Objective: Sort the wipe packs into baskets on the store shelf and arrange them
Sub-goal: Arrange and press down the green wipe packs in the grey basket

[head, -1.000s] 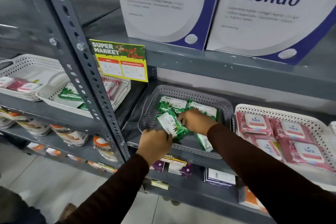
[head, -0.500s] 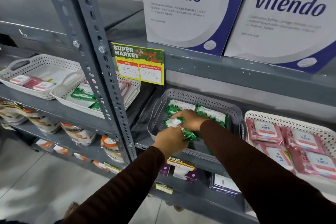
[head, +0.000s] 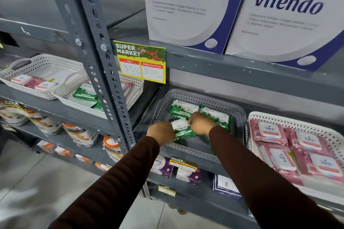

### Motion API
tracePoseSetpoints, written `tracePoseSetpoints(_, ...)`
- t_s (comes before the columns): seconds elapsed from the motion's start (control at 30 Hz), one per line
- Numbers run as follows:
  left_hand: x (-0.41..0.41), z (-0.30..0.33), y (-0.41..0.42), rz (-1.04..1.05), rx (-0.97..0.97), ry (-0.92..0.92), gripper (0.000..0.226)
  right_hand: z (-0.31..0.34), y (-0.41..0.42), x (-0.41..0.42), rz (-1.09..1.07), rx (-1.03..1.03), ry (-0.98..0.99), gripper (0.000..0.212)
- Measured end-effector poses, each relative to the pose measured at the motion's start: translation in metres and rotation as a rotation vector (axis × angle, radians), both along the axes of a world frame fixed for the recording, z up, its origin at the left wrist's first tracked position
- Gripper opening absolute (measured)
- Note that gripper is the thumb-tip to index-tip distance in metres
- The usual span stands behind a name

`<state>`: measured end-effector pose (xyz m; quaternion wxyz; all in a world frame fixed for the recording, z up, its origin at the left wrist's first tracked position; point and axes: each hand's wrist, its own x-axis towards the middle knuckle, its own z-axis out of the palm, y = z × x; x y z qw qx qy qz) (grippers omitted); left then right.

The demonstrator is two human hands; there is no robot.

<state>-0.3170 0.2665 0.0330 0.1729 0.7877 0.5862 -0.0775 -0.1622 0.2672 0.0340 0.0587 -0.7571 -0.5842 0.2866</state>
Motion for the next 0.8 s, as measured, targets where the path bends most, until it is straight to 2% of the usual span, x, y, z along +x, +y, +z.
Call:
tracePoseSetpoints(0.07, 0.005, 0.0, 0.001, 0.011, -0.014, -0.021, 0.029, -0.009, -0.012, -0.001, -0.11, 0.044, 0.069, 0.032)
tracePoseSetpoints(0.23, 0.006, 0.001, 0.011, 0.039, -0.044, -0.125, 0.024, -0.029, -0.034, 0.0, -0.391, 0.168, 0.393, 0.036)
tracePoseSetpoints(0.37, 0.003, 0.002, 0.02, 0.035, -0.054, -0.127, 0.022, -0.034, -0.032, -0.004, -0.447, 0.201, 0.442, 0.037)
tracePoseSetpoints(0.5, 0.005, 0.006, 0.018, 0.019, -0.045, -0.144, 0.025, -0.022, -0.041, 0.007, -0.369, 0.216, 0.496, 0.038)
tracePoseSetpoints(0.57, 0.01, 0.009, 0.01, 0.101, -0.015, -0.289, 0.032, -0.013, -0.056, 0.027, -0.425, 0.293, 0.573, 0.035)
tracePoseSetpoints(0.63, 0.018, 0.011, -0.002, 0.19, -0.031, -0.585, 0.036, -0.005, -0.069, 0.053, -0.538, 0.4, 0.597, 0.037)
tracePoseSetpoints(0.67, 0.024, 0.011, -0.009, 0.23, -0.138, -0.75, 0.031, -0.002, -0.073, 0.065, -0.569, 0.442, 0.556, 0.038)
tracePoseSetpoints(0.73, 0.042, 0.014, -0.023, 0.381, -0.57, -1.006, 0.023, 0.003, -0.073, 0.08, -0.532, 0.462, 0.429, 0.04)
tracePoseSetpoints(0.8, 0.062, 0.024, -0.036, 0.571, -0.981, -1.129, 0.018, 0.006, -0.064, 0.084, -0.418, 0.451, 0.327, 0.044)
